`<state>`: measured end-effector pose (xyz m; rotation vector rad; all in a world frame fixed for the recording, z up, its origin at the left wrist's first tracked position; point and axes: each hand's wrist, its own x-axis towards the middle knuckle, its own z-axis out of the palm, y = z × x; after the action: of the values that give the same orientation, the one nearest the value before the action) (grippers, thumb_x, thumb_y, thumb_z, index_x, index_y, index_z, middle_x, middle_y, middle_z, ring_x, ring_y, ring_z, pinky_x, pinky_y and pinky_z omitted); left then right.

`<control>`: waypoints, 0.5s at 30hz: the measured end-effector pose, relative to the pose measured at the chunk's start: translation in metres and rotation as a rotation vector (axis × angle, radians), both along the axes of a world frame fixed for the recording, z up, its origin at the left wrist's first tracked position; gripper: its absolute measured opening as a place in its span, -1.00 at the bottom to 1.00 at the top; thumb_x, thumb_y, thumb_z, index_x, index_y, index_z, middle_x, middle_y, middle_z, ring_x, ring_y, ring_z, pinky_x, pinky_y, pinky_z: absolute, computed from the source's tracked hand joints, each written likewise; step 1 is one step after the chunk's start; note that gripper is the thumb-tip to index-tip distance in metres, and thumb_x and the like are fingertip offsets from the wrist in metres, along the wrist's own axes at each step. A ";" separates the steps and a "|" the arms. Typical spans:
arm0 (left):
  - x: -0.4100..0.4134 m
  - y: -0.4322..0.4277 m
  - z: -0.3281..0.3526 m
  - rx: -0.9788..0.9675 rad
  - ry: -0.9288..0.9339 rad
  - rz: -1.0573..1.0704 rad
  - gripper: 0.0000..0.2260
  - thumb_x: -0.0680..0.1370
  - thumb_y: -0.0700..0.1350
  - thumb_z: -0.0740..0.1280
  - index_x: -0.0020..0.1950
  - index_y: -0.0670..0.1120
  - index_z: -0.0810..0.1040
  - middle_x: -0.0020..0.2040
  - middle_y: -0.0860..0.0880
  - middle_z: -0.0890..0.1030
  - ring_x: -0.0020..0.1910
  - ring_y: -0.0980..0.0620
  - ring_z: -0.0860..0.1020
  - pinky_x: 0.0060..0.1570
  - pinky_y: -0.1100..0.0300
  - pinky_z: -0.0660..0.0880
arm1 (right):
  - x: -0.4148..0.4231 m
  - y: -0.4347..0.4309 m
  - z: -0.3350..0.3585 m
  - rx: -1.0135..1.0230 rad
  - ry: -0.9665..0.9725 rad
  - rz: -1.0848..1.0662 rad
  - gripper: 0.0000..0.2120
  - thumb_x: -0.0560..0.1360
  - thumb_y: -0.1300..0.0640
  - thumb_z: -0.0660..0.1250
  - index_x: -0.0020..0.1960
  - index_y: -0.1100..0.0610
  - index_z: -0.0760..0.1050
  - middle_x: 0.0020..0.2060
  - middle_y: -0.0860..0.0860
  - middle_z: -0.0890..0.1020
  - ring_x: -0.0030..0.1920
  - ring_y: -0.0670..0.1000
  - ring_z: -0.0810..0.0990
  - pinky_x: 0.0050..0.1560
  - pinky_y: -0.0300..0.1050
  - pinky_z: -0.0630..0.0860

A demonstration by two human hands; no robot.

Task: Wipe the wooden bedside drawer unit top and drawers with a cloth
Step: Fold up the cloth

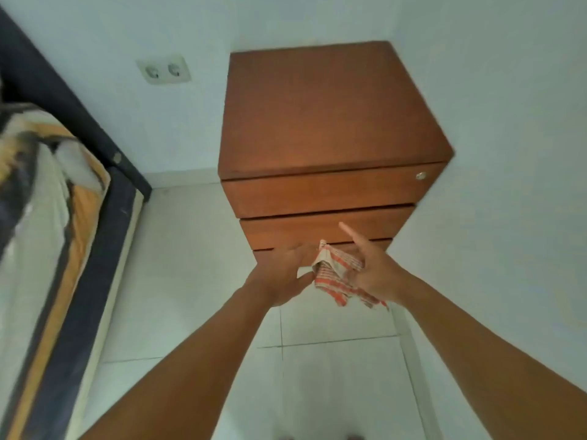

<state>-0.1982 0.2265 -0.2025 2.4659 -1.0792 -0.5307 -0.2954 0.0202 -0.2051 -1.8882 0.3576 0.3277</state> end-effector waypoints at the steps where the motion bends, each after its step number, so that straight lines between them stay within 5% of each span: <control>1: -0.004 0.003 0.035 -0.031 0.022 0.002 -0.55 0.62 0.06 0.34 0.51 0.10 0.40 0.39 0.04 0.54 0.31 -0.01 0.52 0.16 0.09 0.50 | -0.004 0.004 0.038 0.027 0.016 0.009 -0.13 0.56 0.26 0.41 0.62 -0.28 0.03 0.26 -0.01 0.60 -0.04 -0.02 0.74 -0.26 -0.08 0.66; 5: -0.010 0.017 0.187 -0.122 0.132 0.010 -0.45 0.58 0.08 0.40 0.55 0.18 0.32 0.36 0.07 0.57 0.24 0.05 0.57 0.11 0.16 0.48 | -0.013 0.020 0.194 0.024 0.064 0.058 -0.12 0.54 0.34 0.40 0.62 -0.25 0.08 0.25 0.07 0.59 0.09 0.05 0.72 -0.02 0.20 0.70; 7: -0.010 0.020 0.253 -0.134 0.090 -0.037 -0.49 0.53 0.03 0.47 0.47 0.10 0.46 0.25 0.10 0.60 0.15 0.08 0.56 0.04 0.21 0.45 | -0.015 0.027 0.259 -0.003 0.040 0.074 -0.12 0.50 0.32 0.42 0.61 -0.23 0.11 0.25 0.08 0.60 0.07 0.09 0.72 0.00 0.26 0.68; 11: -0.009 0.027 0.346 -0.187 -0.052 0.013 -0.88 0.54 -0.09 0.44 0.04 -0.09 0.67 0.00 0.02 0.63 0.03 -0.03 0.58 -0.10 0.13 0.44 | -0.014 0.044 0.347 -0.071 0.013 0.097 -0.21 0.49 0.36 0.39 0.60 -0.08 0.20 0.21 0.06 0.62 0.08 0.01 0.71 -0.05 -0.05 0.68; 15: 0.000 0.038 0.397 -0.176 -0.020 0.082 -0.94 0.51 -0.02 0.41 -0.09 0.01 0.60 -0.11 0.02 0.68 -0.11 -0.03 0.62 -0.05 -0.07 0.58 | -0.010 0.057 0.394 -0.035 -0.015 0.079 -0.55 0.57 0.13 0.36 0.45 0.07 0.46 0.27 0.13 0.62 0.20 0.04 0.63 0.28 0.00 0.55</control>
<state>-0.1985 0.2645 0.1946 2.3545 -0.9826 -0.3708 -0.3057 0.0771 0.1887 -1.9414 0.2809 0.3617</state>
